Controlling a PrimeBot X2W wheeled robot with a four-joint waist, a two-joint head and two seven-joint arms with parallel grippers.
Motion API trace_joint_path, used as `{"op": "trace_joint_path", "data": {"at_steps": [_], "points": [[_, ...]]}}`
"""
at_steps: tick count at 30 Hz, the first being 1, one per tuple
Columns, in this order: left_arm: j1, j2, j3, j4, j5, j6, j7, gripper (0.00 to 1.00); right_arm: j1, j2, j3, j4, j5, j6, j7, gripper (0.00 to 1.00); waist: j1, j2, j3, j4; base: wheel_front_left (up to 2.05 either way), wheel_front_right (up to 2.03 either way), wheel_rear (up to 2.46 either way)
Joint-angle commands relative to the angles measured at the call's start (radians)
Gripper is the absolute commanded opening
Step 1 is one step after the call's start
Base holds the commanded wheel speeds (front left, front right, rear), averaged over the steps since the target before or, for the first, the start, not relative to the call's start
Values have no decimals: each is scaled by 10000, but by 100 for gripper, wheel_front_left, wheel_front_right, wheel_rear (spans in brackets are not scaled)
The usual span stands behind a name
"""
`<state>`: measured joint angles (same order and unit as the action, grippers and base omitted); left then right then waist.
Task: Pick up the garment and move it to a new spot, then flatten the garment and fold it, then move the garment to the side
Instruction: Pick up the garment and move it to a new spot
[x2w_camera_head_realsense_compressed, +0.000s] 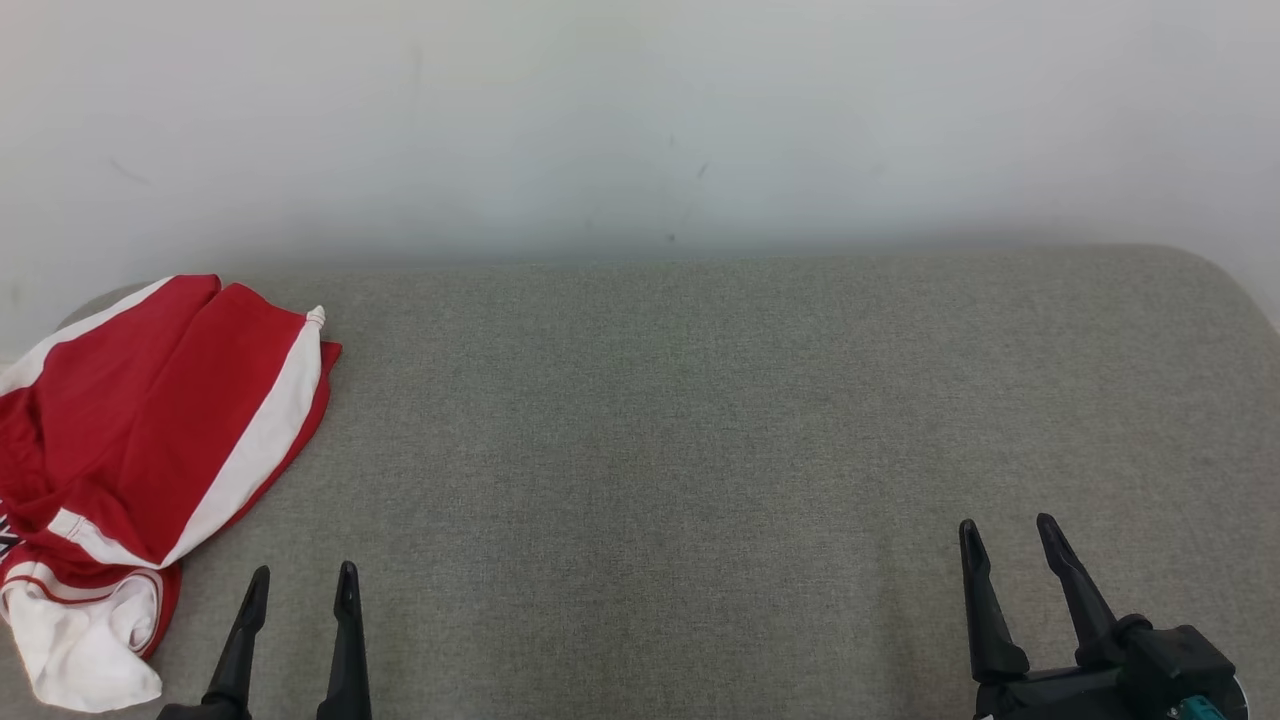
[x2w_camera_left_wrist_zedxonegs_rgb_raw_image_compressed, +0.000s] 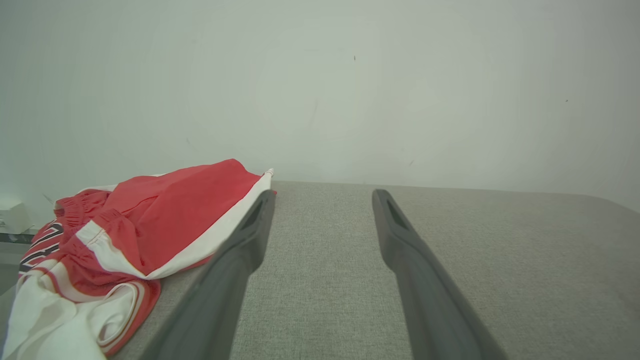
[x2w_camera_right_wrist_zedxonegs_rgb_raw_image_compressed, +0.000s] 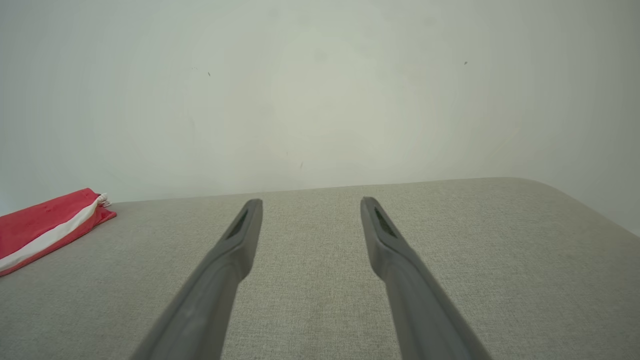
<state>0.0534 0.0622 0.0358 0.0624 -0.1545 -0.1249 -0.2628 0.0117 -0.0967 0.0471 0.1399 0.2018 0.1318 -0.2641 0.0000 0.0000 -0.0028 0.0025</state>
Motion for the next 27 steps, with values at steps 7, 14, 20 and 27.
{"op": "trace_joint_path", "data": {"at_steps": [7, 14, 20, 27], "points": [[-49, -55, 43, 63, -18, -50, -32, 100, 43, -72, 28, 4, 134, -21, -7, 100, 0, 0, 27, 27, 0, 0, 0], [-106, -63, 31, 152, 11, -55, -32, 100, 93, -60, -1, 18, 180, -21, -7, 100, 0, 0, 36, 172, 0, 0, 0], [-162, -41, 96, 262, 79, -56, -32, 100, 107, -16, 44, 23, 226, -21, -7, 100, 0, 0, 104, 714, 0, 0, 0], [-158, -31, 162, 318, 170, -55, -33, 100, 193, 9, 53, 71, 252, -21, -5, 100, 0, 0, 157, 1574, 0, 0, 0]]}}
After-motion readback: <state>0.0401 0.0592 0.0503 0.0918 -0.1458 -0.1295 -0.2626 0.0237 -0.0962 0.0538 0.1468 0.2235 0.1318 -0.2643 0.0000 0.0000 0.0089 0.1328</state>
